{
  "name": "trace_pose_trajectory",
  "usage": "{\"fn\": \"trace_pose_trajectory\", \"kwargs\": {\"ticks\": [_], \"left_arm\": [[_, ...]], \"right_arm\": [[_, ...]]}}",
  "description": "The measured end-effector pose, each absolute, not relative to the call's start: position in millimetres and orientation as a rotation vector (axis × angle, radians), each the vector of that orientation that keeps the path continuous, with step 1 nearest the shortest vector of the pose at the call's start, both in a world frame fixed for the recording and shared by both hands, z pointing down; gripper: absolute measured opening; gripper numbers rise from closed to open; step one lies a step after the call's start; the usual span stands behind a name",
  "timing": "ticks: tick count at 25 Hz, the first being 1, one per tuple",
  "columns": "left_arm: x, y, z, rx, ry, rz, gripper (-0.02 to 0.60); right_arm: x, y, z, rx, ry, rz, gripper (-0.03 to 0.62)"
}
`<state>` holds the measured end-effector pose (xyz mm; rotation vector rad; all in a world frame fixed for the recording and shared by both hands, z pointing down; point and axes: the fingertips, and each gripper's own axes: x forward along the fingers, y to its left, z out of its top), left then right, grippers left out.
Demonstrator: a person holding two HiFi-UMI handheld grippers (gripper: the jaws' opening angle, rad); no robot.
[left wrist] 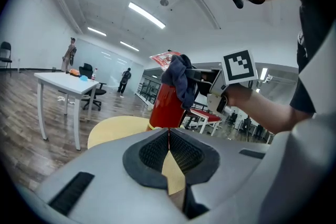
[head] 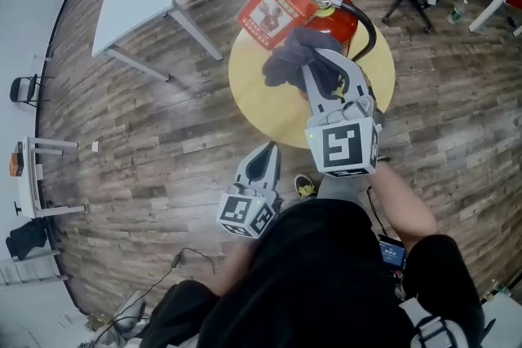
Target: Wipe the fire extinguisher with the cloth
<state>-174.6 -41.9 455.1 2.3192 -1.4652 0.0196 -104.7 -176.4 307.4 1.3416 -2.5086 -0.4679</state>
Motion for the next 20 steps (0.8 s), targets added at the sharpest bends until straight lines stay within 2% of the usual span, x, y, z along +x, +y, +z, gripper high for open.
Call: {"fn": "trace_pose_trajectory", "kwargs": {"ticks": [4, 8, 13, 17, 20], "left_arm": [[-190.2, -33.4, 459.3, 2.273, -1.507, 0.023, 0.025], [-202.5, -22.0, 471.4, 2.231, -1.526, 0.053, 0.023], [-206.1, -30.2, 476.0, 2.236, -1.531, 0.056, 0.024], [-202.3, -34.5, 480.1, 2.245, -1.499, 0.062, 0.025], [-196.3, -34.6, 482.7, 2.248, -1.473, 0.063, 0.024]], "right_arm": [[-124.2, -183.9, 371.2, 1.271, -2.493, -0.28, 0.051], [-135.1, -184.8, 486.7, 1.096, -2.384, -0.095, 0.051], [-113.4, -181.8, 590.8, 0.83, -2.204, -0.182, 0.051], [-73.2, -188.8, 609.2, 0.773, -2.12, -0.246, 0.051], [-39.5, -205.7, 580.8, 0.921, -2.122, -0.25, 0.051]]}}
